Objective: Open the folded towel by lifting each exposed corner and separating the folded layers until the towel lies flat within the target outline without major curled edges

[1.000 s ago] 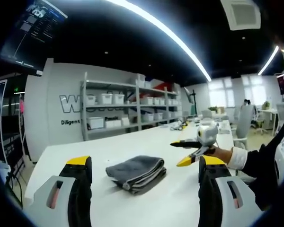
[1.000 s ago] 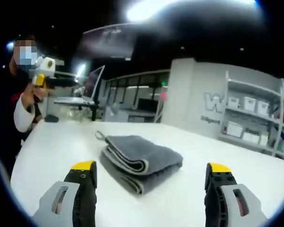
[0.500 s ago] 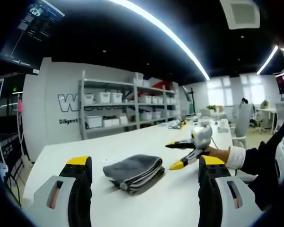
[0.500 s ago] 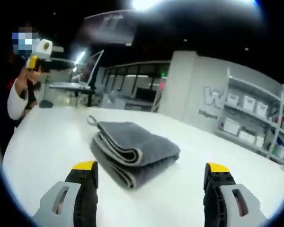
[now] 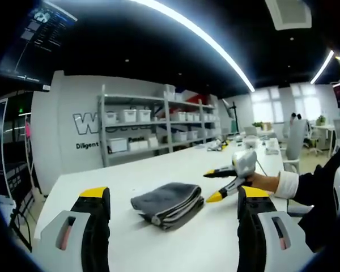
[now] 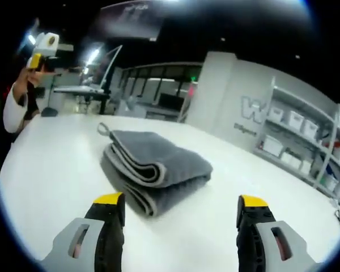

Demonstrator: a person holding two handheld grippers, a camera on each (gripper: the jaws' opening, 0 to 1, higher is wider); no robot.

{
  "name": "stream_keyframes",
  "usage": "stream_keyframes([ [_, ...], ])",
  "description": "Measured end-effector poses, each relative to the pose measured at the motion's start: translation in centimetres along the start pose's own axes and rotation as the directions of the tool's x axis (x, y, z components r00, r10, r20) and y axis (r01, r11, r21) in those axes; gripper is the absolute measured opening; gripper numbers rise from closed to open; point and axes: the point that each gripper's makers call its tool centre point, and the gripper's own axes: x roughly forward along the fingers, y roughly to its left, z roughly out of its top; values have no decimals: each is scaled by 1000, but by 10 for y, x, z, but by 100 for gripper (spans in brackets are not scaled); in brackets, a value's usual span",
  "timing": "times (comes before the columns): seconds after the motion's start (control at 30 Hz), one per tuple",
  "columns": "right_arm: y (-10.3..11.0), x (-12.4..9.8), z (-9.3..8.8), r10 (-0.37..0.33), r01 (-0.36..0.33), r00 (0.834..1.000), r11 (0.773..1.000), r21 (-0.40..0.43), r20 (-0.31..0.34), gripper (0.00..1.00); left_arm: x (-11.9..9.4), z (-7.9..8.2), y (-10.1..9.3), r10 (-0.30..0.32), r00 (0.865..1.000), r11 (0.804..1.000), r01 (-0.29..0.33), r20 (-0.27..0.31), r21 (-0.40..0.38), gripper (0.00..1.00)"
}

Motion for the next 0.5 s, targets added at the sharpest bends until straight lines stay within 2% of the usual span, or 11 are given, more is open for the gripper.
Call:
stream_keyframes([
  [0.1, 3, 3, -2, 4, -5, 1000, 1000, -10, -11, 78, -3, 1, 4, 10, 1000, 1000, -10, 5, -2, 92],
  [0.5, 5, 12, -16, 2, -5, 998, 999, -44, -68, 64, -5, 2, 6, 13, 1000, 1000, -13, 10, -3, 92],
])
